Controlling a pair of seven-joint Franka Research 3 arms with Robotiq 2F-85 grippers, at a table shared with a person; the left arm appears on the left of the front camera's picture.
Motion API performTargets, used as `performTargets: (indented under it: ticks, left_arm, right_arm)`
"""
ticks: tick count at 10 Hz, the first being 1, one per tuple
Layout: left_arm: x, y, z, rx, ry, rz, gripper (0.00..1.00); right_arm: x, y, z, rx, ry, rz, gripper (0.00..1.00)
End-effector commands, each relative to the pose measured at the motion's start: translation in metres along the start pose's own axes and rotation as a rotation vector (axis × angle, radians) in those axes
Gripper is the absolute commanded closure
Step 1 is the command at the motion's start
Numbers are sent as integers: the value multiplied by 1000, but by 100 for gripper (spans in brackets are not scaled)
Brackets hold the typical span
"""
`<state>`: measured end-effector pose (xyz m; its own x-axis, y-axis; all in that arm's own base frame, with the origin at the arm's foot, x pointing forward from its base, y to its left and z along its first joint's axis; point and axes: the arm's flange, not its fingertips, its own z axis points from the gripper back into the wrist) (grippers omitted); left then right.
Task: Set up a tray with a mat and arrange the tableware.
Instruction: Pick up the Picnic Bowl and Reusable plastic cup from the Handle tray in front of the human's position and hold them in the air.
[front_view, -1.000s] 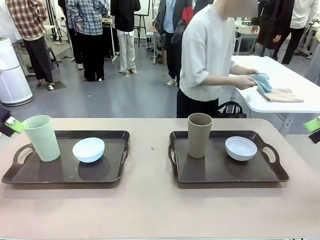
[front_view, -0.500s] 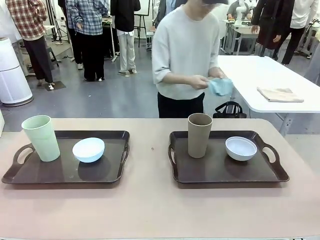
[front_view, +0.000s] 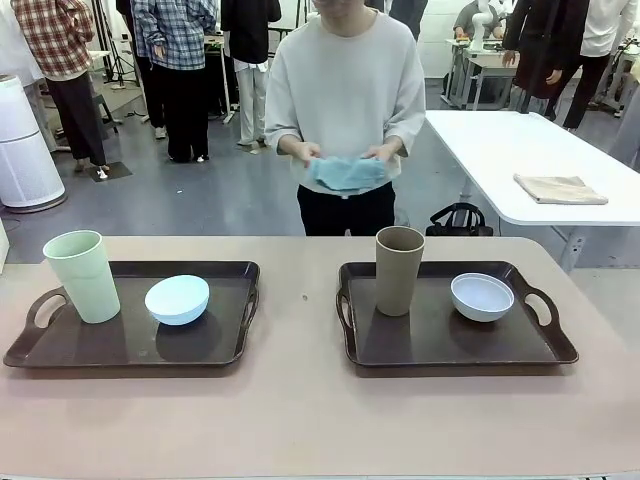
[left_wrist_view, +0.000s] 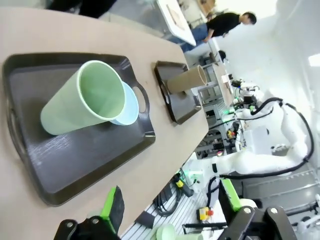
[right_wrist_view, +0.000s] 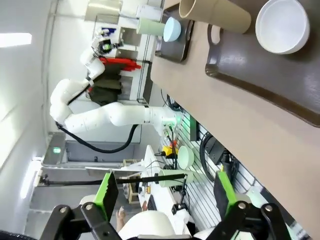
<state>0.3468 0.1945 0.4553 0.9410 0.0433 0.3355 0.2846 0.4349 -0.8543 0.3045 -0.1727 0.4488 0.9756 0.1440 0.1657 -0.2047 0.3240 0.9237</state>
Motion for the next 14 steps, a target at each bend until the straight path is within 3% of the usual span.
performTargets:
  ticks: [1,14]
  left_arm:
    - [0,4,3,1,-15,21,0]
    - [0,4,3,1,-15,21,0]
  right_arm:
    - [-7,-3,8,8,-29,-5,0]
    - [-7,-3,8,8,-29,-5,0]
